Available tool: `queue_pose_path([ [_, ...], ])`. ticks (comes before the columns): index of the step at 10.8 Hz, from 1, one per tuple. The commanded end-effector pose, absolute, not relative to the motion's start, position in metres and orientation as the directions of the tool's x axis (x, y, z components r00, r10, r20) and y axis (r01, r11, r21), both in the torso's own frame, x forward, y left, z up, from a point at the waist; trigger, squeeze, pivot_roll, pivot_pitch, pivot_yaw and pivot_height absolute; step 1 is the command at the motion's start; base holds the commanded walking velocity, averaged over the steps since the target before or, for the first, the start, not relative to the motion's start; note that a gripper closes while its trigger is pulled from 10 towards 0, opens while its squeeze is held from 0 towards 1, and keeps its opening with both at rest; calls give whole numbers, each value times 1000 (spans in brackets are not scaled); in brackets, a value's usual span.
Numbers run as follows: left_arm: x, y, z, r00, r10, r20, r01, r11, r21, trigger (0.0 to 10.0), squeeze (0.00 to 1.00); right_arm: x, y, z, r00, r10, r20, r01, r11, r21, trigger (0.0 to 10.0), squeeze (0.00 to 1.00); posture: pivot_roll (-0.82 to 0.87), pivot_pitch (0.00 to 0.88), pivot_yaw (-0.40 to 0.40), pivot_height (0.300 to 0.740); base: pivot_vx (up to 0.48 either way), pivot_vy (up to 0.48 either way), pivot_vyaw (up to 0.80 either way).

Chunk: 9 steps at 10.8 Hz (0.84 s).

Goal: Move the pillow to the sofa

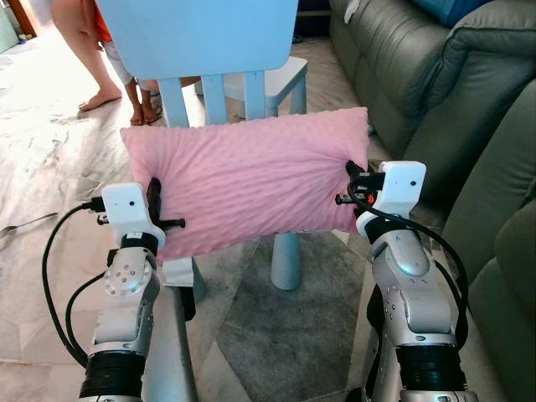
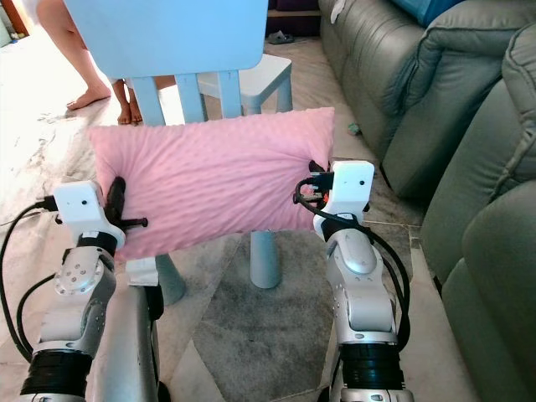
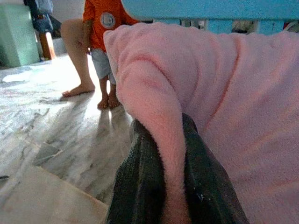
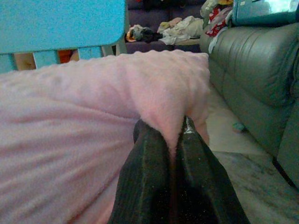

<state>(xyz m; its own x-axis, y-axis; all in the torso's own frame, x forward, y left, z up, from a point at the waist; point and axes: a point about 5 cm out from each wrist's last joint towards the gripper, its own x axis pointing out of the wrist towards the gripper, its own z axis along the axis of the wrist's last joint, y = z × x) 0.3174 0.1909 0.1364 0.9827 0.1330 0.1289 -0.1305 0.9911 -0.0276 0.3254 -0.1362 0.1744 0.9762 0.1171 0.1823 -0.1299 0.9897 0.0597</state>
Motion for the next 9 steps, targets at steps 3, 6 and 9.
queue_pose_path([
  [3,318,199,137,977,156,143,-154,988,-20,0,0,326,-150,182,977,53,207,-70,995,75,0,0,-124,0,33,300,0,0,0],
  [6,319,199,136,977,163,138,-159,986,-38,0,0,326,-150,182,976,56,211,-75,994,82,0,0,-125,0,36,310,0,0,0],
  [9,319,198,135,978,159,133,-155,987,-38,0,0,326,-151,182,976,54,210,-74,993,90,0,0,-126,0,37,350,0,0,0],
])
